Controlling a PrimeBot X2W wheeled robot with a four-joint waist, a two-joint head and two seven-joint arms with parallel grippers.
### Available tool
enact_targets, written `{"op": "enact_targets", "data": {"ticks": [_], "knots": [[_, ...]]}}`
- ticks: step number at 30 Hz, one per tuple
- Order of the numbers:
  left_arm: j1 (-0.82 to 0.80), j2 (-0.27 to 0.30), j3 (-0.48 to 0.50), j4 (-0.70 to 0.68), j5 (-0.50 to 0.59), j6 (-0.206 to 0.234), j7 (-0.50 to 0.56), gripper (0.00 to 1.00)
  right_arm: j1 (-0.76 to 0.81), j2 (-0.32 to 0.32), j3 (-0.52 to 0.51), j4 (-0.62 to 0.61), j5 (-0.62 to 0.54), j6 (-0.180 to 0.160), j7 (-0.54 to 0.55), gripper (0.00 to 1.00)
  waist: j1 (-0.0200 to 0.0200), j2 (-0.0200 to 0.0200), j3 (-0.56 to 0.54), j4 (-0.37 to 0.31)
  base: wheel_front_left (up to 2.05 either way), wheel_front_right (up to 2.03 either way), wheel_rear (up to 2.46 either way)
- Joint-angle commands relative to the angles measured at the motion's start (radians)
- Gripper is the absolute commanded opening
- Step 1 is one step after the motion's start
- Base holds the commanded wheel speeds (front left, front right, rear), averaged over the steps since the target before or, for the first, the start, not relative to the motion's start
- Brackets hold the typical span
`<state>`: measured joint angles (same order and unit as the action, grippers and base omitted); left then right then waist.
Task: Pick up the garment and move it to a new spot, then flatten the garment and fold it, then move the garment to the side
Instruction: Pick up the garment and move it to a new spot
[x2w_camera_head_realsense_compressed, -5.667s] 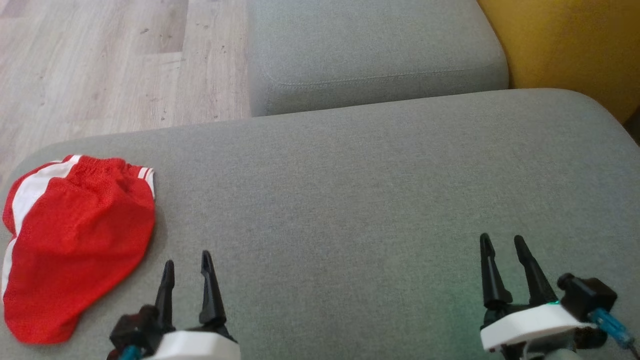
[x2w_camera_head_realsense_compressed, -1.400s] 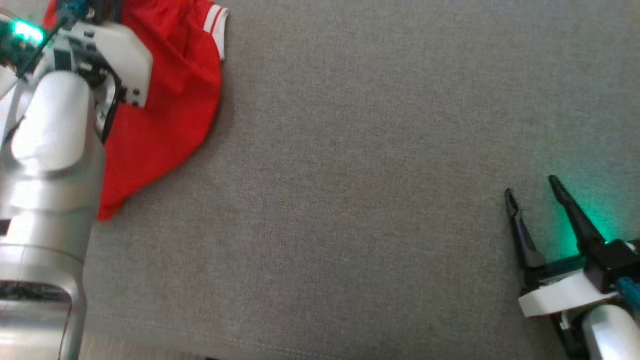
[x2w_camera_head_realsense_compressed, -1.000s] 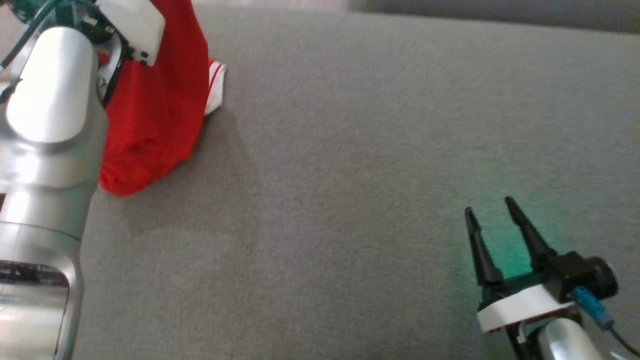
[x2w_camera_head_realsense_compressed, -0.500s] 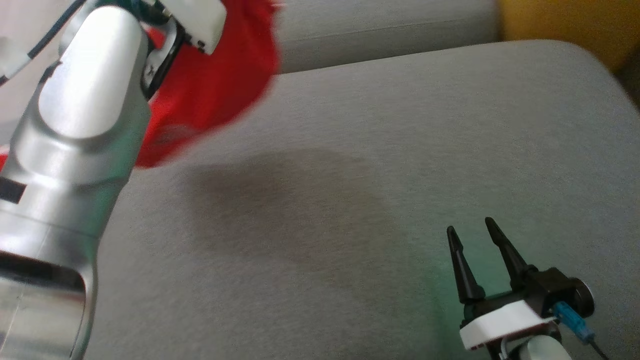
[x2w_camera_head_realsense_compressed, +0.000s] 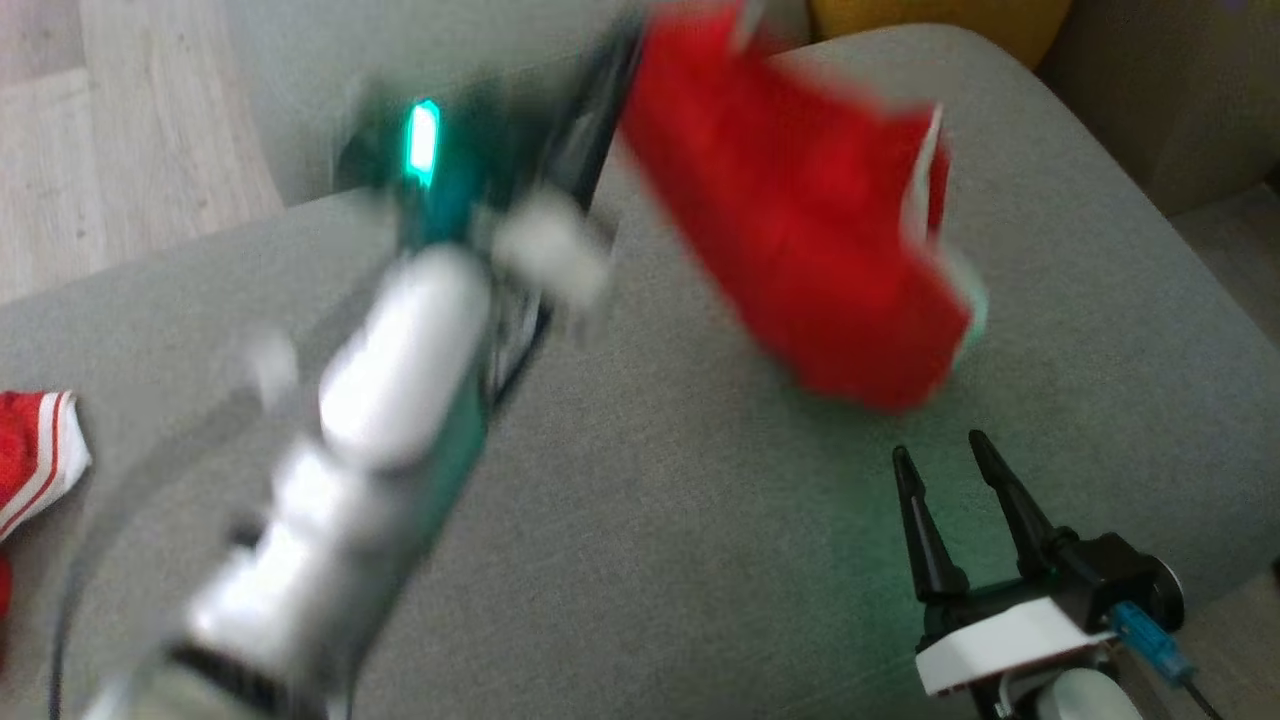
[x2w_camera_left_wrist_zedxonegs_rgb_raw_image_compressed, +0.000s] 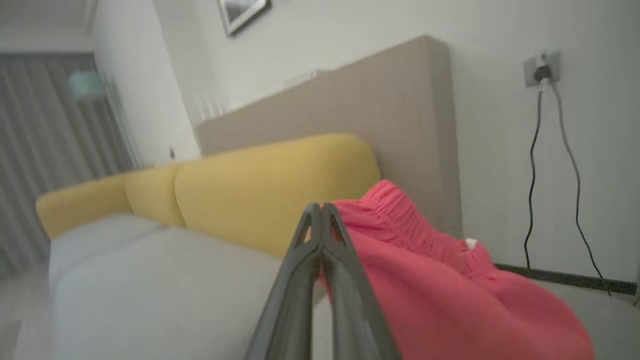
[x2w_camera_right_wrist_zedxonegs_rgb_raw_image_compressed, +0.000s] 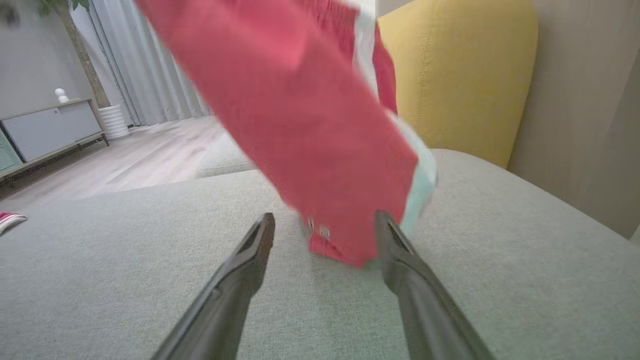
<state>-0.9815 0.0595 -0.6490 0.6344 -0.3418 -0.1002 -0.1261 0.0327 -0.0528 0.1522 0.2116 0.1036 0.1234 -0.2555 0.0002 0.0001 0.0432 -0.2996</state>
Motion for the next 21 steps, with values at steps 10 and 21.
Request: {"op": "enact_targets", "data": {"ticks": [10,21], "knots": [[0.601,0.024,0.163,-0.066,-0.043,0.188,-0.135,0.49,0.013,0.002,-0.035,-0.023,-0.001,0.007,-0.006,1.00,-0.0002,-0.0001,0.019,0.107,0.00,0.00,0.00],[0.911,-0.003,0.340,-0.431,0.094,0.256,-0.136,1.00,0.053,0.003,-0.080,-0.003,0.033,0.007,-0.006,1.00,-0.0002,-0.0001,-0.063,0.226,0.00,0.00,0.00]]}}
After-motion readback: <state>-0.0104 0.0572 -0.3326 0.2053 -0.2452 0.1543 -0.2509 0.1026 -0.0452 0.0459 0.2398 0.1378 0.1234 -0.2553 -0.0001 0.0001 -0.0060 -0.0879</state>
